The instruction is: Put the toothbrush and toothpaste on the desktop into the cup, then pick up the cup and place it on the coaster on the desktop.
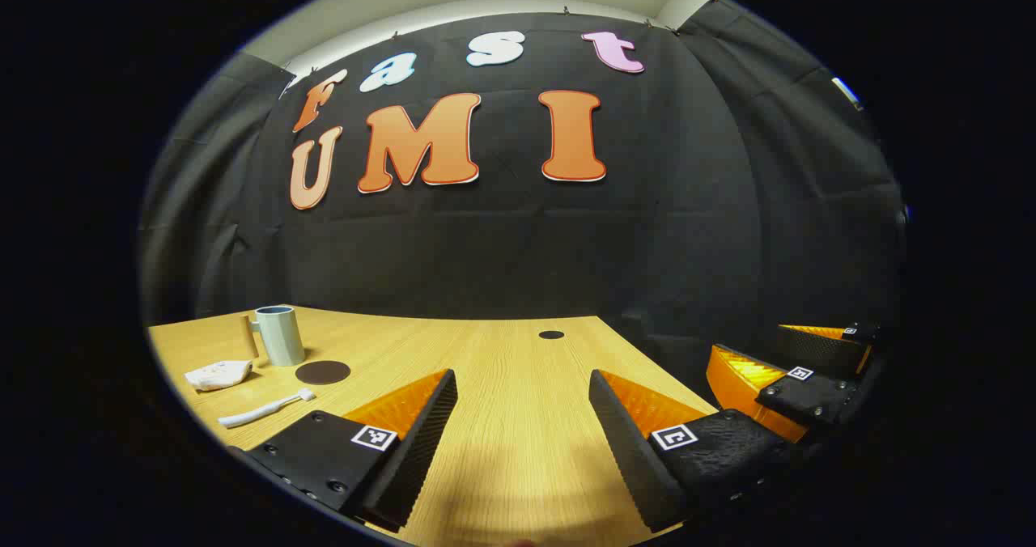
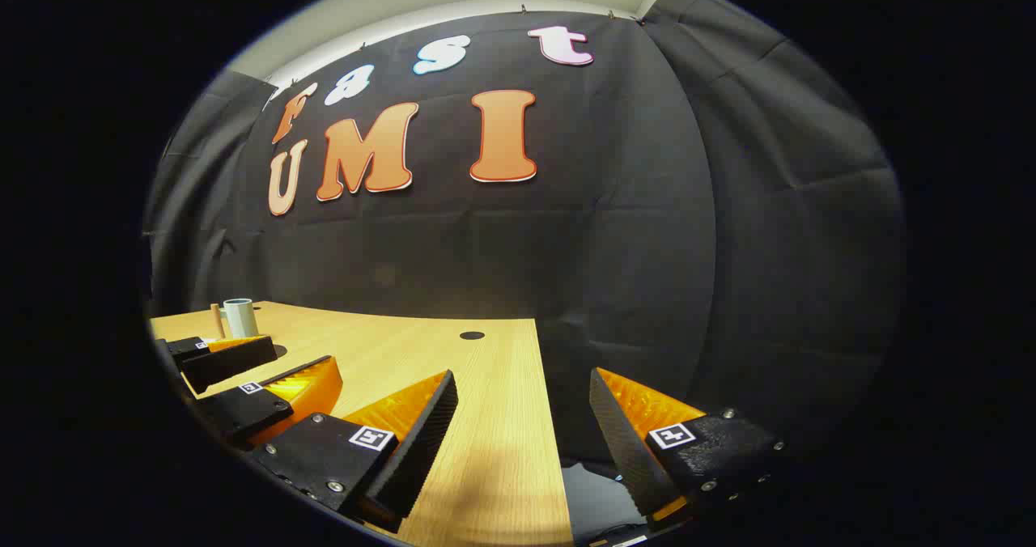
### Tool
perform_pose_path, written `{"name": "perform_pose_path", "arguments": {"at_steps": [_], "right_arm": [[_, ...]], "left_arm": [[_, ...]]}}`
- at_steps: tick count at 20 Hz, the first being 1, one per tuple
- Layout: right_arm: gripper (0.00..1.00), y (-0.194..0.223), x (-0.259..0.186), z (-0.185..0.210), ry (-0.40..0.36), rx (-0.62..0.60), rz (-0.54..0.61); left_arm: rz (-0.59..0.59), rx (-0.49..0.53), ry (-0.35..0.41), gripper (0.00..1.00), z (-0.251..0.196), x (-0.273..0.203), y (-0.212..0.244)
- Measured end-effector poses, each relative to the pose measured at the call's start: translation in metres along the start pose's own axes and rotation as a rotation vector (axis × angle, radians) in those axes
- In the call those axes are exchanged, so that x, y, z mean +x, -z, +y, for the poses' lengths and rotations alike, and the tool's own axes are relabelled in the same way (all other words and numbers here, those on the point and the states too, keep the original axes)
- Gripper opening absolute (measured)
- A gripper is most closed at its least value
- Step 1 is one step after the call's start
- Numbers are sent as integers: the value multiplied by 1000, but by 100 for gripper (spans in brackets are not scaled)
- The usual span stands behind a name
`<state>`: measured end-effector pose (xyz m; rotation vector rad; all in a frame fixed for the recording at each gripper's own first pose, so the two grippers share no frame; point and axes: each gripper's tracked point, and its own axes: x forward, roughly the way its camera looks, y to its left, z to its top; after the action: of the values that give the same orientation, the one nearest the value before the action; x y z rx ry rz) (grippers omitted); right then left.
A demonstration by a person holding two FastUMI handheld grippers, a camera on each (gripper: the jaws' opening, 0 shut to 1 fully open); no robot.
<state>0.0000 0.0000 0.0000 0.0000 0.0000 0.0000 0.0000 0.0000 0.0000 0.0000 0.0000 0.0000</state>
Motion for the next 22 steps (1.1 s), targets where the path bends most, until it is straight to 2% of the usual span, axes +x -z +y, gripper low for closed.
{"name": "perform_pose_path", "arguments": {"at_steps": [4,6,7,8,9,10,11,12,14,15,16,17,19,21,22], "right_arm": [[99,-2,6,1,-3,-3,-4],[99,-2,17,0,3,-11,-12],[99,-14,32,-1,4,-5,-50],[99,-34,47,-6,43,-5,-105],[100,-53,61,-19,121,-25,-171],[99,-71,64,-26,181,-35,-174],[99,-90,56,-15,188,-31,-194],[99,-105,48,8,176,-32,-202],[100,-114,22,64,122,-49,-157],[94,-118,8,92,101,-53,-144],[100,-126,-6,121,88,-71,-160],[100,-136,-20,142,99,-101,-191],[99,-148,-42,190,108,-148,-241],[95,-135,-50,242,55,-164,-212],[99,-124,-51,265,26,-166,-179]], "left_arm": [[16,-11,6,98,-1,1,4],[-11,-20,9,98,-1,17,-3],[-53,-36,21,98,-1,37,-14],[-83,-62,19,97,5,56,-25],[-94,-80,28,100,17,73,-39],[-97,-95,31,99,34,78,-52],[-123,-104,41,99,53,74,-66],[-145,-104,64,100,75,69,-82],[-162,-96,156,99,113,48,-106],[-161,-95,196,99,134,38,-110],[-149,-84,224,99,159,26,-116],[-151,-72,243,99,184,13,-119],[-151,-49,225,100,244,-4,-123],[-118,-30,203,100,296,-12,-115],[-102,-25,199,98,316,-13,-112]]}}
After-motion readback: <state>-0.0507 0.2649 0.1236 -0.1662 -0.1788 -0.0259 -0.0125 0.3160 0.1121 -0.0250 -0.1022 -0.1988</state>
